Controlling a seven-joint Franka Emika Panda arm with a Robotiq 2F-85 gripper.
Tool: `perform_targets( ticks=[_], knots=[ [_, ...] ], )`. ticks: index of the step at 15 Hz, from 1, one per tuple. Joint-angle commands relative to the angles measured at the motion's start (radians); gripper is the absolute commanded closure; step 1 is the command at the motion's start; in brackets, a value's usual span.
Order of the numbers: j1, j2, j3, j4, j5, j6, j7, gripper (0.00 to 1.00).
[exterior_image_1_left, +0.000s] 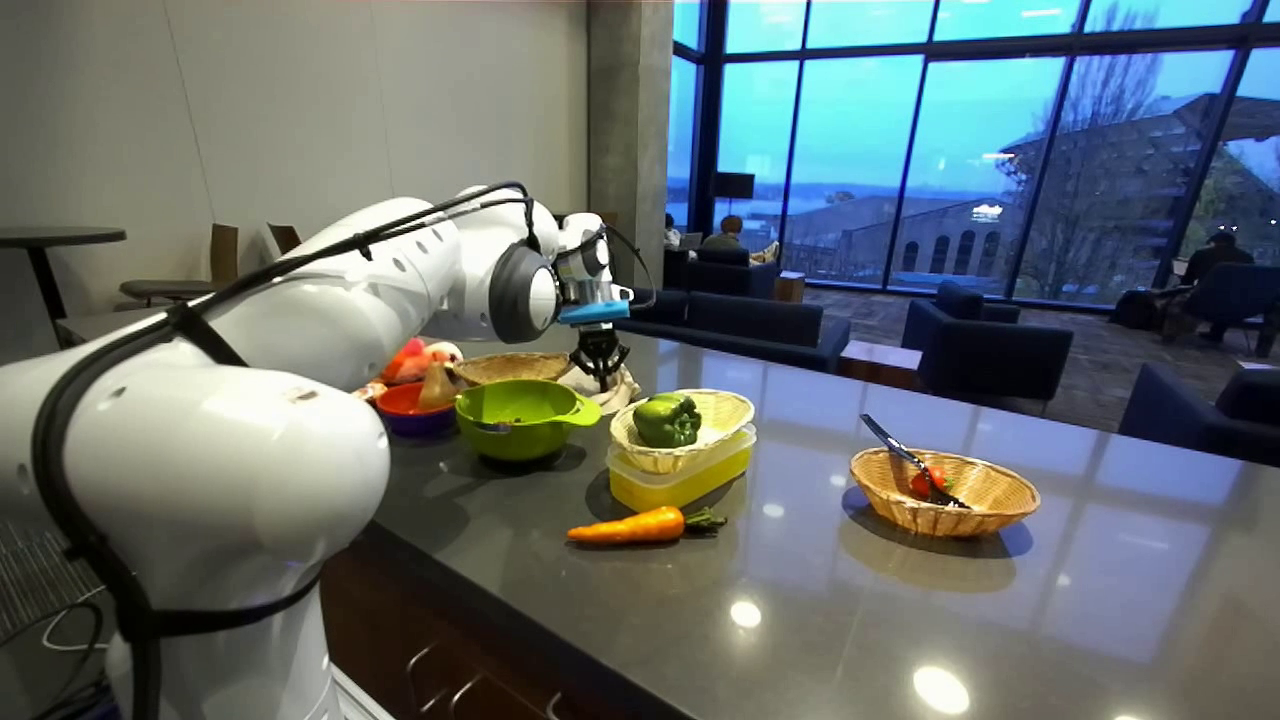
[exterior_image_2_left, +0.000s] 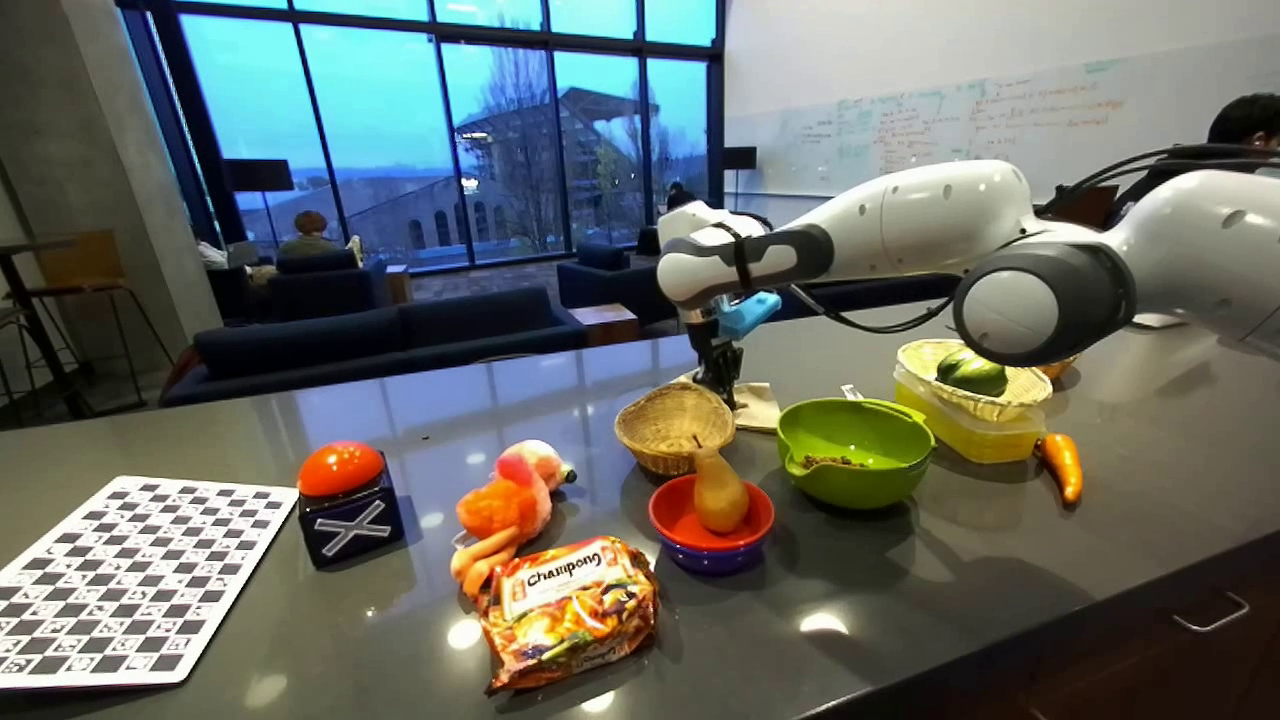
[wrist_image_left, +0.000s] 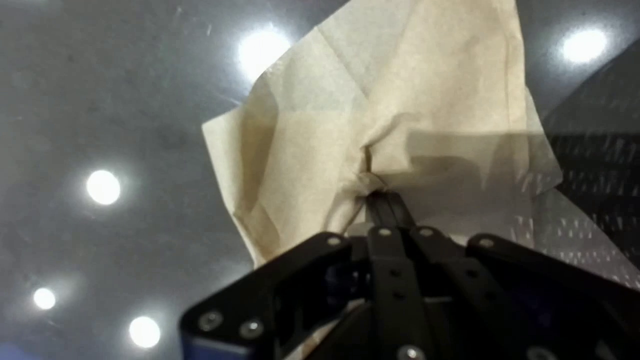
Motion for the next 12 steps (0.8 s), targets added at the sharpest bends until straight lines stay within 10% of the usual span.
perform_targets(
  ticks=[1, 12],
  knots=[
    [-0.015, 0.002, 0.021, -0.016, 0.019, 0.061, -0.015, 1.0],
    [-0.097, -0.018, 0.007, -0.064, 0.075, 0.105, 0.081, 1.0]
  ],
)
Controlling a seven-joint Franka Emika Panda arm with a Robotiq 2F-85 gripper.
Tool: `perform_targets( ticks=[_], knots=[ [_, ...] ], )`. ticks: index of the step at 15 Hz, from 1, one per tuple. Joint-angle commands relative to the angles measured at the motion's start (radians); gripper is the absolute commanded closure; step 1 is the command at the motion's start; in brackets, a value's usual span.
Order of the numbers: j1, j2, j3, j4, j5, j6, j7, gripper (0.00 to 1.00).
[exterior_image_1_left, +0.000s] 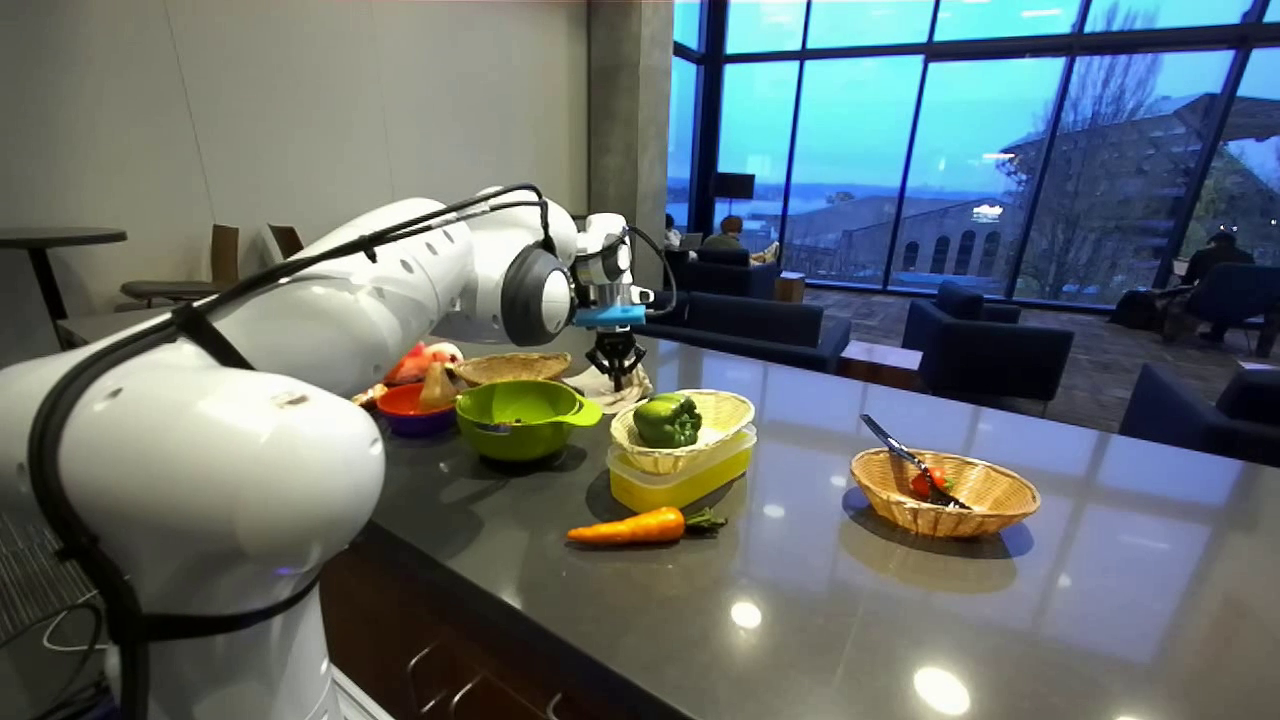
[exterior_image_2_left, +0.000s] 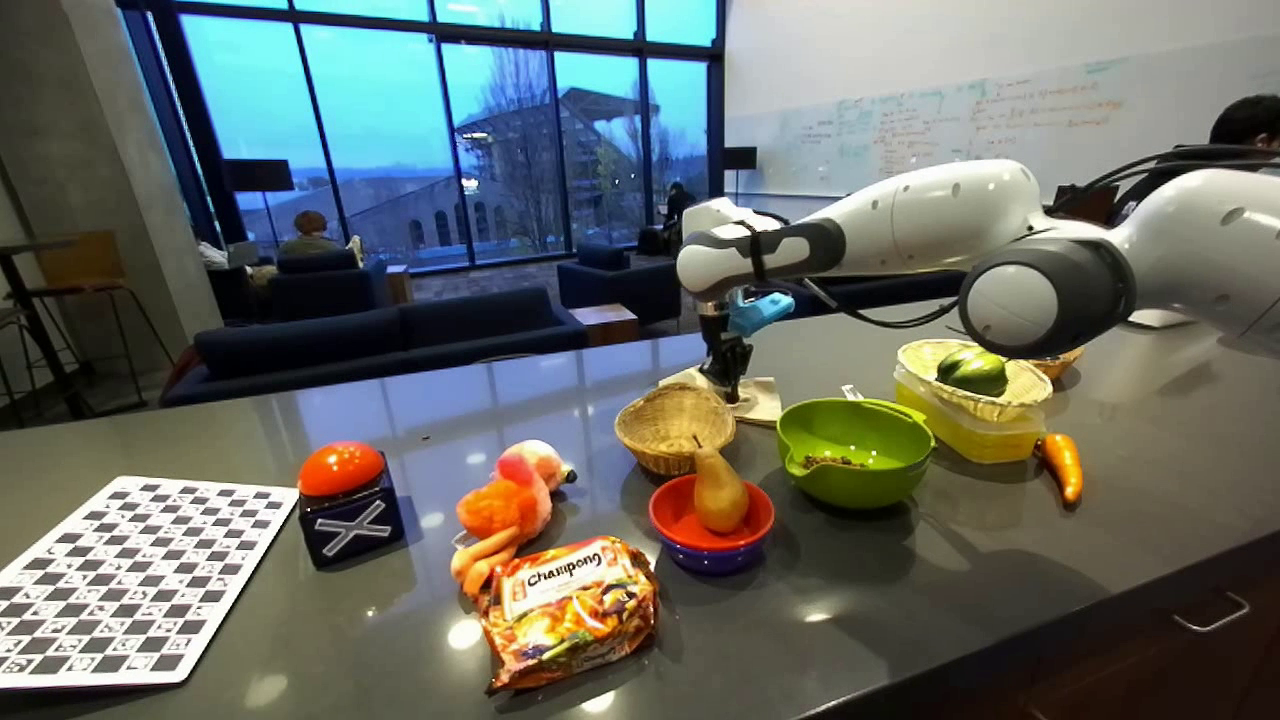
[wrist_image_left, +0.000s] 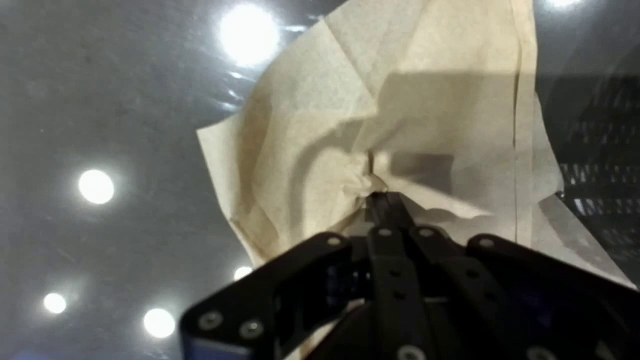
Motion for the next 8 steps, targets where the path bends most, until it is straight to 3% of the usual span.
perform_targets(
  ticks=[1, 8],
  knots=[
    [-0.045, -0.018, -0.002, -0.057, 0.024, 0.035, 0.054, 1.0],
    [-0.138, -0.037, 0.0, -0.102, 0.078, 0.108, 0.2, 1.0]
  ],
)
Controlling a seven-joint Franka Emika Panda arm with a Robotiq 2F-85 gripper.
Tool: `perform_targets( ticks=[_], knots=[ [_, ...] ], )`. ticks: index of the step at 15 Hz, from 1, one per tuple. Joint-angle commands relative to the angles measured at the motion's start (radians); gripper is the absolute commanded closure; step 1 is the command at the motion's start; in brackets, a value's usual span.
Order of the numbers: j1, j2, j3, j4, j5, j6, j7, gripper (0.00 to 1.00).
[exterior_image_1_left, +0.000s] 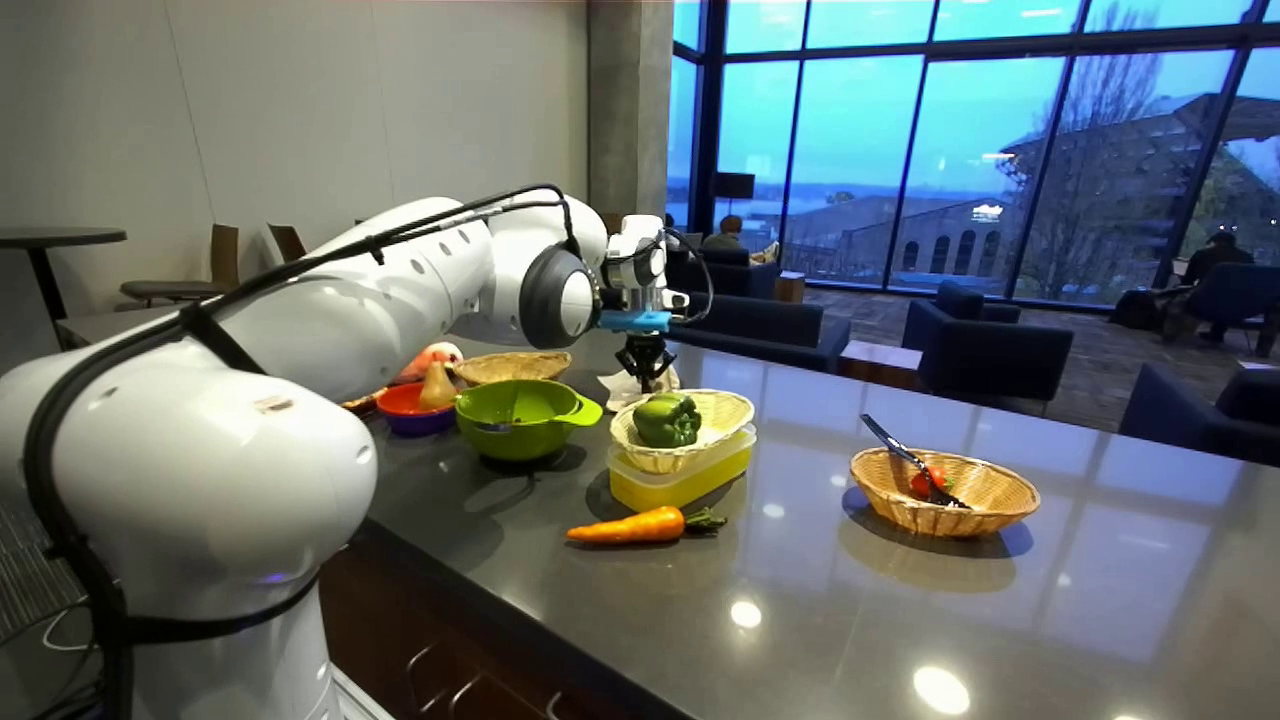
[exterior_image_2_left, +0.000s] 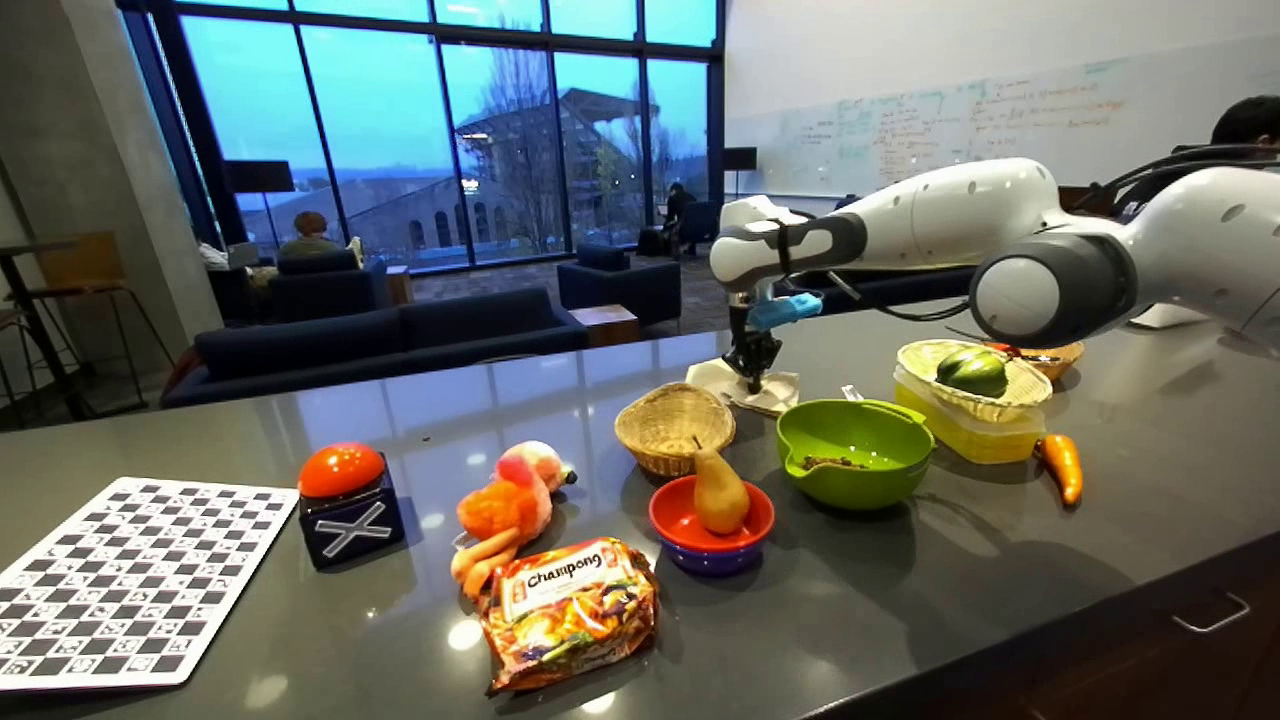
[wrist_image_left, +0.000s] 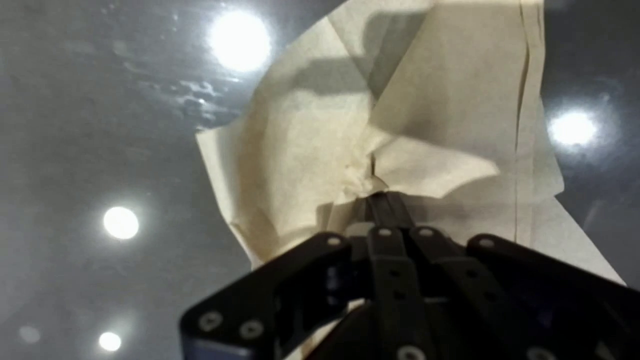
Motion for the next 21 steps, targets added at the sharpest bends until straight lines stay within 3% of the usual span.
perform_targets(
  ticks=[1, 6, 13, 21],
  knots=[
    [-0.054, -0.039, -0.001, -0.099, 0.036, 0.071, 0.079, 1.0],
    [-0.098, -0.105, -0.007, -0.23, 0.054, 0.161, 0.149, 1.0],
    [-0.139, -0.259, -0.01, -0.522, 0.057, 0.325, 0.235, 1.0],
    [-0.131, -0.429, -0.044, -0.83, 0.077, 0.487, 0.249, 1.0]
  ],
)
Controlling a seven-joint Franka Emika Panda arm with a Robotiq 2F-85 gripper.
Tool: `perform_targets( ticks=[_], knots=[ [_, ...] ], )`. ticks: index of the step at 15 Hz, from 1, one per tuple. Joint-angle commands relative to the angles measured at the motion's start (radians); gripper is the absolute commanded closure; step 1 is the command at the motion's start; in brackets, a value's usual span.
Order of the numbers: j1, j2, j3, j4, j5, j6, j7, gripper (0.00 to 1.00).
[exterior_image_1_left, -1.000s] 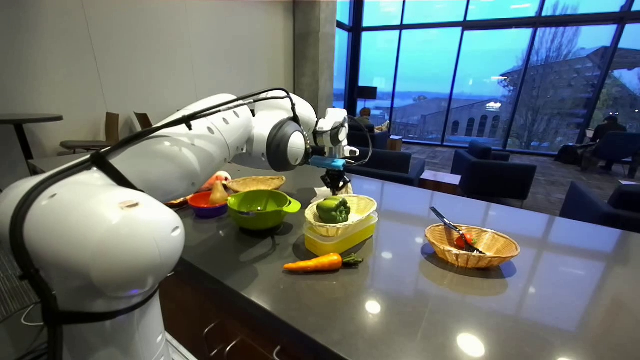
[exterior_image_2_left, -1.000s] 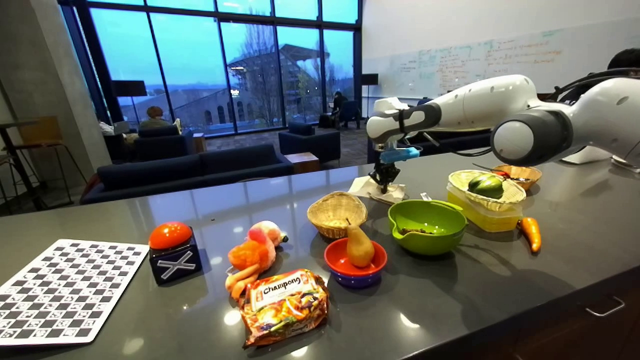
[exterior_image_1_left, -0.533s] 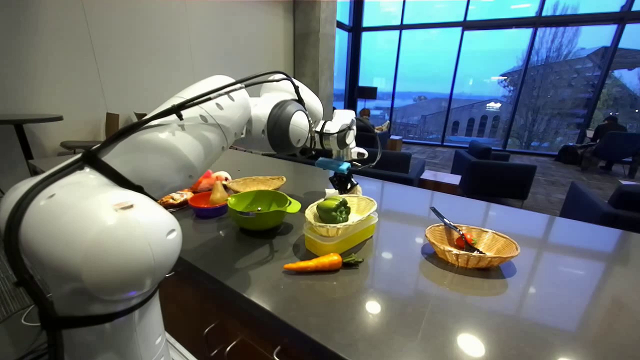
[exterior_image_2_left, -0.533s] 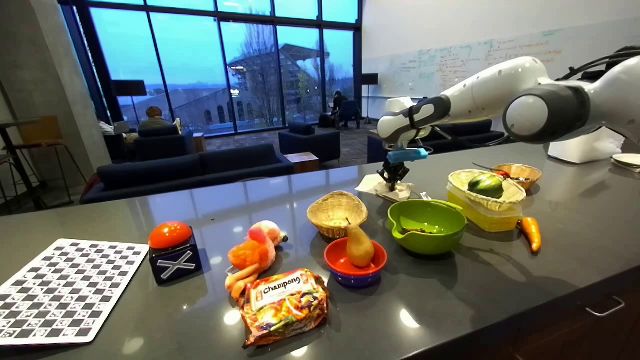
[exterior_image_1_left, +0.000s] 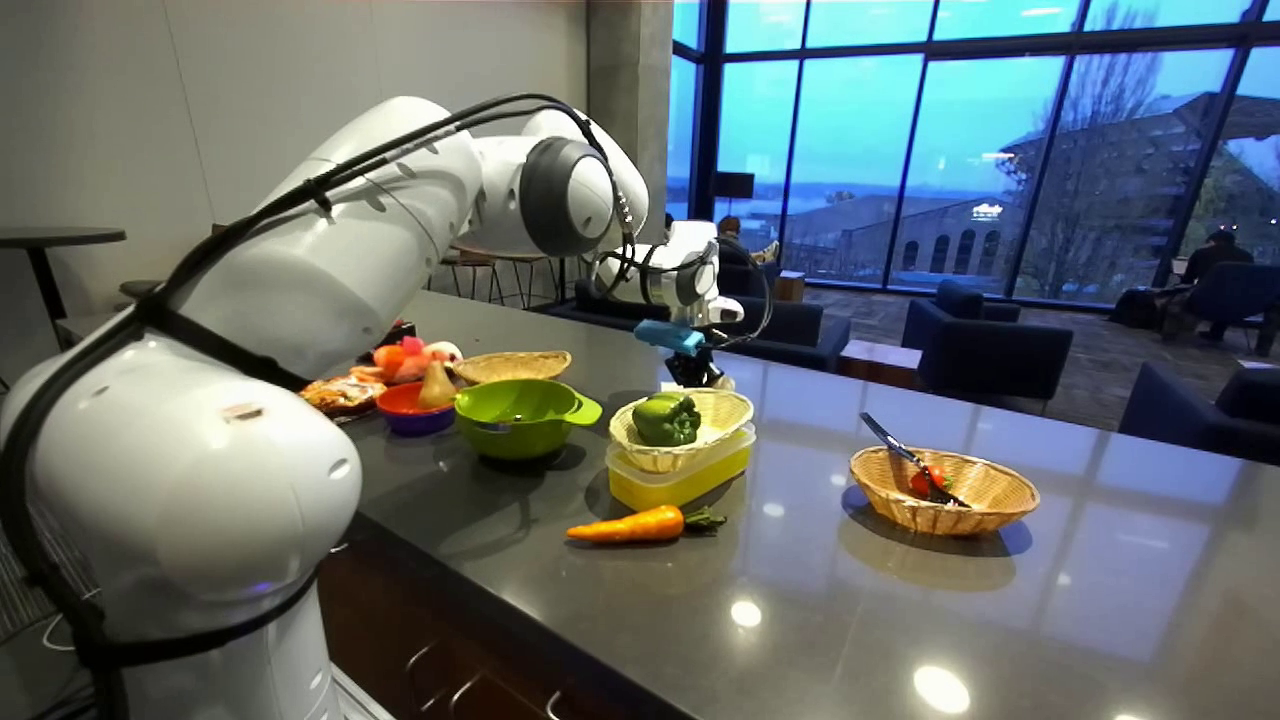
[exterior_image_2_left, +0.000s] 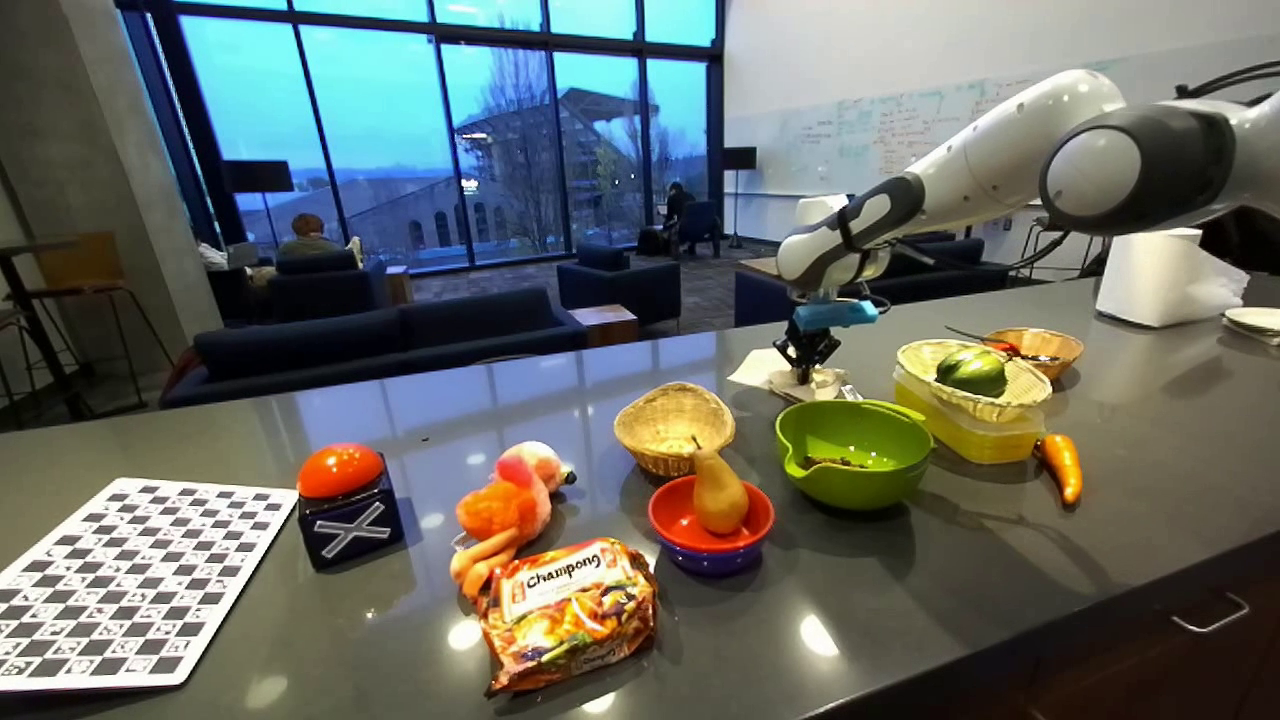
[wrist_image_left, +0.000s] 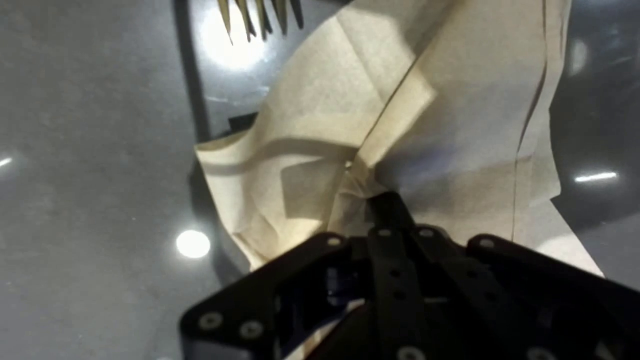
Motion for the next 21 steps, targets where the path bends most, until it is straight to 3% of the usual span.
perform_targets(
  ticks=[1, 6, 11, 21],
  knots=[
    [0.001, -0.121, -0.015, -0.235, 0.014, 0.075, 0.003, 1.0],
    [0.016, -0.224, -0.019, -0.396, 0.003, 0.128, 0.004, 1.0],
    [0.027, -0.262, -0.019, -0.462, -0.01, 0.141, -0.002, 1.0],
    [0.089, -0.151, 0.011, -0.28, -0.091, 0.086, -0.106, 1.0]
  ],
)
